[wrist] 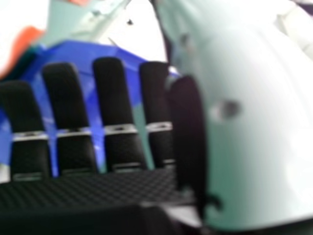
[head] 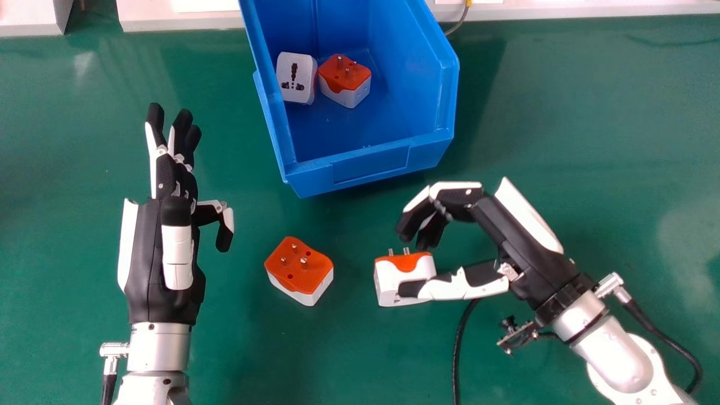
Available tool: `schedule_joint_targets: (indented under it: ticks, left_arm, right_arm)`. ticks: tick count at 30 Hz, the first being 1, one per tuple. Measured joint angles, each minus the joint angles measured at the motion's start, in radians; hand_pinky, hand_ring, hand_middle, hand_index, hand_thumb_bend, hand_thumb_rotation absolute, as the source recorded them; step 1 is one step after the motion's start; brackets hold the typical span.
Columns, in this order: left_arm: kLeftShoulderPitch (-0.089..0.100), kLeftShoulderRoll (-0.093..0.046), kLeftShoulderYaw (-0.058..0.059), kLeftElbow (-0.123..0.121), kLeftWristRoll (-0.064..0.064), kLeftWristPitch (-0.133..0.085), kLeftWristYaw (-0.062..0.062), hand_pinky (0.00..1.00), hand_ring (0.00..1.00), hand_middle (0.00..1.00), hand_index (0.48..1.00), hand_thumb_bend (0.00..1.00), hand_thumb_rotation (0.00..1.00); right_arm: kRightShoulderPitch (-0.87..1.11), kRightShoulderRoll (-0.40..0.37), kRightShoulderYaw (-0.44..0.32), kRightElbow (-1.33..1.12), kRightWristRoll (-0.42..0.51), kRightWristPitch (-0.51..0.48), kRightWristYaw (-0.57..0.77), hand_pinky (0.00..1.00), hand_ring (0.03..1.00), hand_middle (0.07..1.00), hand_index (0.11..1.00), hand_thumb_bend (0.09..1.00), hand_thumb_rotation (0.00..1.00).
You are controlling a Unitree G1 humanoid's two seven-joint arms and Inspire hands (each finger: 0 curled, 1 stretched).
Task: Pick all objects and put in blue box
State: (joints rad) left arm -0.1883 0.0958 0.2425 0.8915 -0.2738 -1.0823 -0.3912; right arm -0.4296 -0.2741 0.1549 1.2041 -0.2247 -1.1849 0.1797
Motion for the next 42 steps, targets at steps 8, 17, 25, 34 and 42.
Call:
schedule_joint_targets:
  ticks: [8, 17, 25, 34, 42]
  left_arm:
    - [0.0, 0.0, 0.0, 0.0, 0.0, 0.0, -0.002, 0.0, 1.0, 1.0, 0.976, 1.0, 1.0]
    - [0.004, 0.001, 0.0, 0.0, 0.0, 0.0, -0.001, 0.0, 1.0, 1.0, 0.973, 1.0, 1.0]
    - [0.004, 0.002, 0.0, 0.0, 0.0, 0.0, -0.001, 0.0, 1.0, 1.0, 0.973, 1.0, 1.0]
    - [0.004, 0.003, 0.0, 0.0, 0.001, 0.0, -0.001, 0.0, 1.0, 1.0, 0.974, 1.0, 1.0]
    - [0.004, 0.003, 0.0, 0.001, 0.002, 0.0, 0.0, 0.0, 1.0, 1.0, 0.975, 1.0, 1.0]
  right_arm:
    - [-0.024, 0.002, -0.006, 0.0, 0.037, 0.036, 0.099, 0.7, 0.787, 0.831, 0.8, 0.921, 0.08]
    - [-0.032, 0.003, -0.003, 0.0, 0.037, 0.042, 0.113, 0.8, 0.884, 0.925, 0.88, 0.974, 0.12]
    - [-0.035, 0.001, -0.003, -0.003, 0.03, 0.041, 0.117, 0.83, 0.921, 0.96, 0.911, 0.998, 0.15]
    - [-0.037, -0.005, 0.009, -0.007, -0.043, 0.039, 0.029, 0.55, 0.731, 0.831, 0.857, 1.0, 0.19]
    - [-0.036, -0.022, 0.009, -0.029, -0.091, -0.005, -0.02, 0.47, 0.613, 0.771, 0.818, 1.0, 0.23]
